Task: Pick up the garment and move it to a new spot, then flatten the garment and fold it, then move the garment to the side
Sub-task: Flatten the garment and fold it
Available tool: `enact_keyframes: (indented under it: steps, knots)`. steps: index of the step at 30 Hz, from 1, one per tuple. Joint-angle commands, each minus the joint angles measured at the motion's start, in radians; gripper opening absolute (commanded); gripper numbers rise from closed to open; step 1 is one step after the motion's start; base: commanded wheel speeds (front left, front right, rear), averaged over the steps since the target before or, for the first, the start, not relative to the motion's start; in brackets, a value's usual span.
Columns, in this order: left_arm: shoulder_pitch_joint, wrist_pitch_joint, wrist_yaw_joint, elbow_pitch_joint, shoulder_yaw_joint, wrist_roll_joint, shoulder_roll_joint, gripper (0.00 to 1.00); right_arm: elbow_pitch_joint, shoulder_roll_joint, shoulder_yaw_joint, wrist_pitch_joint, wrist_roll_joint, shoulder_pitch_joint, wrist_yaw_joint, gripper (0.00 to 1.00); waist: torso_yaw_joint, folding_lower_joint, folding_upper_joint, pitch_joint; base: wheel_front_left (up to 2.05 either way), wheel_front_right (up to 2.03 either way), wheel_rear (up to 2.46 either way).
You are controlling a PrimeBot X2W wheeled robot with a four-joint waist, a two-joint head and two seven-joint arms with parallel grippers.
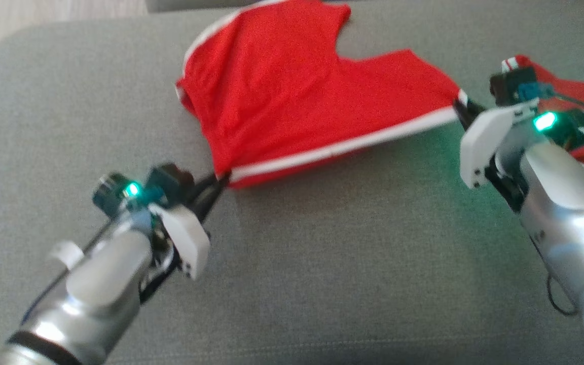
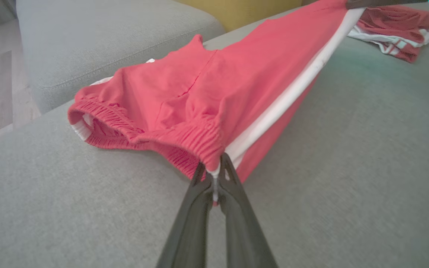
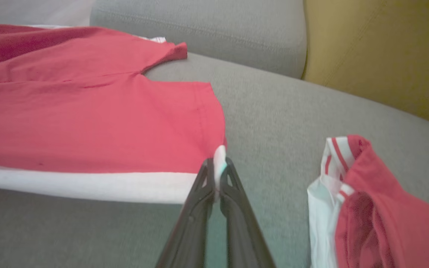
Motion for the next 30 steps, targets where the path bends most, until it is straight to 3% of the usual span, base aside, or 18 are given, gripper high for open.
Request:
enact_keyframes:
  steps: [1,9,18,25,30]
  knots:
    - [-0.015,-0.012,0.002,-0.023,0.024,-0.007,0.049,0.0,-0.042,-0.029,0.024,0.024,0.03,0.015,-0.001,0.0,0.0,0.0001,-0.0001,-0.035,0.0,0.0,0.0]
    - [0.106,0.032,0.002,-0.138,-0.041,-0.046,0.082,0.0,-0.287,-0.247,0.169,0.267,0.247,0.148,-0.001,0.0,-0.004,0.0001,-0.0001,-0.123,0.0,0.0,0.0]
    - [0.257,0.148,0.028,-0.378,-0.087,-0.108,0.142,0.0,-0.483,-0.446,0.182,0.502,0.413,0.276,-0.001,0.0,-0.014,0.0001,-0.0001,-0.192,0.0,0.0,0.0]
    - [0.315,0.217,0.075,-0.571,-0.09,-0.152,0.171,0.0,-0.59,-0.534,0.108,0.598,0.456,0.314,-0.001,0.0,0.009,0.0001,-0.0001,-0.189,0.0,0.0,0.0]
    - [0.289,0.233,0.111,-0.653,-0.055,-0.169,0.17,0.0,-0.66,-0.535,0.021,0.642,0.428,0.282,-0.001,0.0,0.057,0.0001,-0.0001,-0.143,0.0,0.0,0.0]
